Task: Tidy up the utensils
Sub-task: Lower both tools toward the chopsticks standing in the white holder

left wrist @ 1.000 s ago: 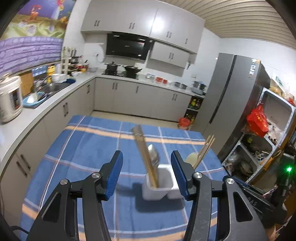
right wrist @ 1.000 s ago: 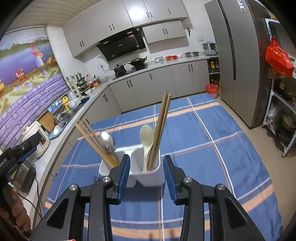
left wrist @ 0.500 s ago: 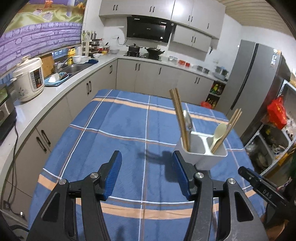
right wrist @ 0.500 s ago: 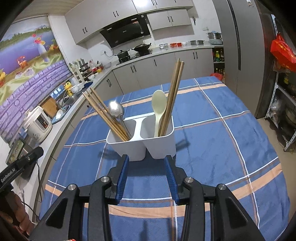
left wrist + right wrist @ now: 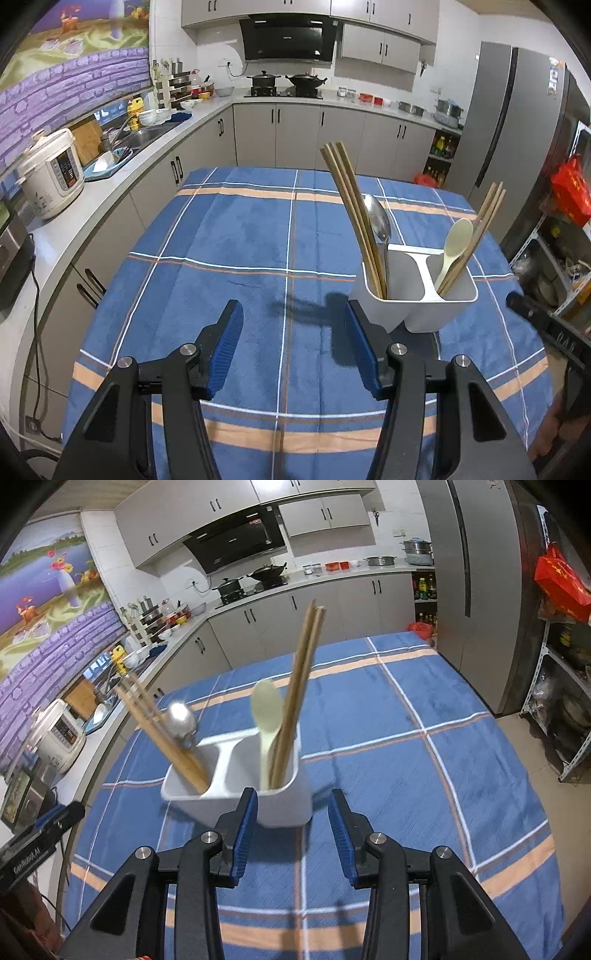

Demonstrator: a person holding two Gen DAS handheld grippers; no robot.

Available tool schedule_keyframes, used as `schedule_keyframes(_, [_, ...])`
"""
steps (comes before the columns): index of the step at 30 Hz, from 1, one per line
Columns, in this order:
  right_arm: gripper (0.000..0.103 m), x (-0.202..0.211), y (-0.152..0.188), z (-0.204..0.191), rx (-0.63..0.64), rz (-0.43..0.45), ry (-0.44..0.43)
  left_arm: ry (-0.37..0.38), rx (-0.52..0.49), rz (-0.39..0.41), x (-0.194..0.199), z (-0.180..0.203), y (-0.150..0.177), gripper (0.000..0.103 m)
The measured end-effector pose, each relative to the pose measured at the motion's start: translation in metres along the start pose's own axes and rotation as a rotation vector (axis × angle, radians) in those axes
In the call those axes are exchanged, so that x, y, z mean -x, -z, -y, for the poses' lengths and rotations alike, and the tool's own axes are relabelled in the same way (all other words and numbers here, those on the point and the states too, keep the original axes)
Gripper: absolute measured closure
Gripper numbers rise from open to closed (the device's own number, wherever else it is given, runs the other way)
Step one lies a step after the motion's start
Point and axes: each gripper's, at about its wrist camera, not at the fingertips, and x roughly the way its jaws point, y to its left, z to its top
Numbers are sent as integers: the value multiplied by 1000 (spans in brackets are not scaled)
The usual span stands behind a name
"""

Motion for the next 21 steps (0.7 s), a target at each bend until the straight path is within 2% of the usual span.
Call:
schedule_keyframes(17, [59, -44, -43, 27, -68, 14, 37, -26, -16, -61, -54, 4, -14, 48])
schedule_keyframes(21, [59, -50, -50, 31, -81, 14, 45, -64, 42, -35, -58, -15, -23, 48])
